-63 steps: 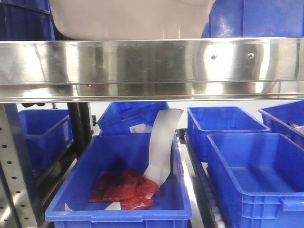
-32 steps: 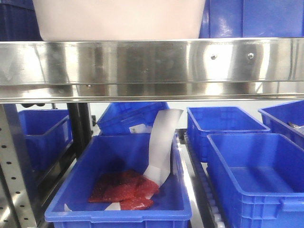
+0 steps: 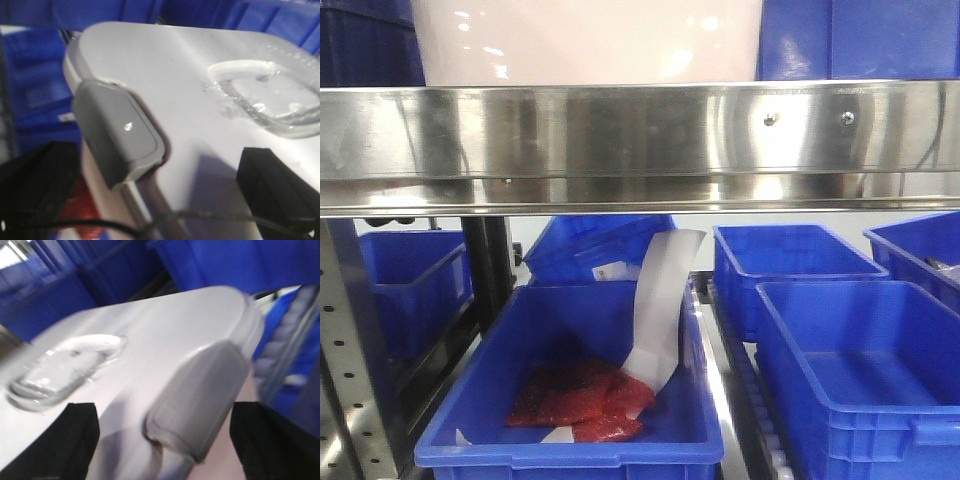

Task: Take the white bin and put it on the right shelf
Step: 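Raise the bin with both grippers above the upper shelf level, then lower the bin onto the upper shelf rollers with both grippers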

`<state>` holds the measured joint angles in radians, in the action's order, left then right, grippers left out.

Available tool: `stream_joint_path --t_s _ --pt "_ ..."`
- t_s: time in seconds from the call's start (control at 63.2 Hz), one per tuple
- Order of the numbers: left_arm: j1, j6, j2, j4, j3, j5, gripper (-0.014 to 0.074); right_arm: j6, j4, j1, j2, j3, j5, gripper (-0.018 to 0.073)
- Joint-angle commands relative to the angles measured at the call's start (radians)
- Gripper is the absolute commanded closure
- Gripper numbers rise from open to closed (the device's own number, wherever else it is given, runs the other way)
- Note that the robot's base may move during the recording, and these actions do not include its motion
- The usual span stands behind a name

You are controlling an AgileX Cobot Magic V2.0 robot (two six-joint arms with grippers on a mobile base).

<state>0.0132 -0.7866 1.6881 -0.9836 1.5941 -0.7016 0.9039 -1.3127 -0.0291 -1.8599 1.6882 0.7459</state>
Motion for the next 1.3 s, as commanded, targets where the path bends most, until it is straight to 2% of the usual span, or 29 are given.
stream_joint_path --t_s 0.0,0.079,0.222,0.332,0.396,0.475,0.586,0.633,0.697,0.791,0.871,0.918,0.981,1.076,1.282 --pt "0.008 -0.012 -0.064 0.011 0.072 0.015 0.0059 0.003 0.046 0.000 0.067 0.081 -0.015 -0.0074" --pt "0.008 -0.012 -0.075 0.039 0.102 -0.009 0.0060 -0.020 0.078 0.000 0.077 0.103 -0.006 -0.0074" --pt "0.008 -0.010 -0.116 0.048 0.133 -0.086 0.0066 -0.025 0.081 0.003 0.120 0.106 0.026 -0.0072" --pt "0.008 -0.010 -0.155 0.048 0.139 -0.157 0.0124 -0.029 0.081 0.009 0.167 0.106 0.064 -0.0025" --pt "0.008 -0.010 -0.177 0.046 0.139 -0.197 0.0183 -0.044 0.081 0.016 0.200 0.106 0.090 0.0054" --pt "0.008 -0.006 -0.204 0.046 0.139 -0.242 0.0277 -0.077 0.081 0.030 0.241 0.106 0.134 0.0207" --pt "0.008 -0.006 -0.236 0.046 0.139 -0.306 0.0451 -0.080 0.081 0.051 0.295 0.106 0.202 0.0439" --pt "0.008 -0.006 -0.248 0.046 0.139 -0.331 0.0533 -0.091 0.081 0.058 0.315 0.106 0.231 0.0509" --pt "0.008 -0.006 -0.259 0.046 0.139 -0.368 0.0626 -0.121 0.086 0.060 0.346 0.104 0.258 0.0491" --pt "0.008 0.001 -0.268 0.046 0.139 -0.433 0.0715 -0.128 0.124 0.060 0.399 0.078 0.273 0.0491" --pt "0.008 0.048 -0.274 0.080 0.139 -0.485 0.0715 -0.131 0.200 0.060 0.463 0.007 0.251 0.0491" --pt "0.008 0.092 -0.281 0.138 0.134 -0.500 0.0715 -0.144 0.260 0.060 0.510 -0.058 0.216 0.0491" --pt "0.008 0.144 -0.306 0.223 0.101 -0.495 0.0715 -0.168 0.341 0.060 0.576 -0.160 0.143 0.0491" --pt "0.008 0.209 -0.366 0.330 0.011 -0.431 0.0715 -0.179 0.413 0.060 0.681 -0.336 0.015 0.0491" --pt "0.008 0.281 -0.582 0.457 -0.297 -0.165 0.0715 -0.179 0.429 0.060 0.910 -0.717 -0.290 0.0491"
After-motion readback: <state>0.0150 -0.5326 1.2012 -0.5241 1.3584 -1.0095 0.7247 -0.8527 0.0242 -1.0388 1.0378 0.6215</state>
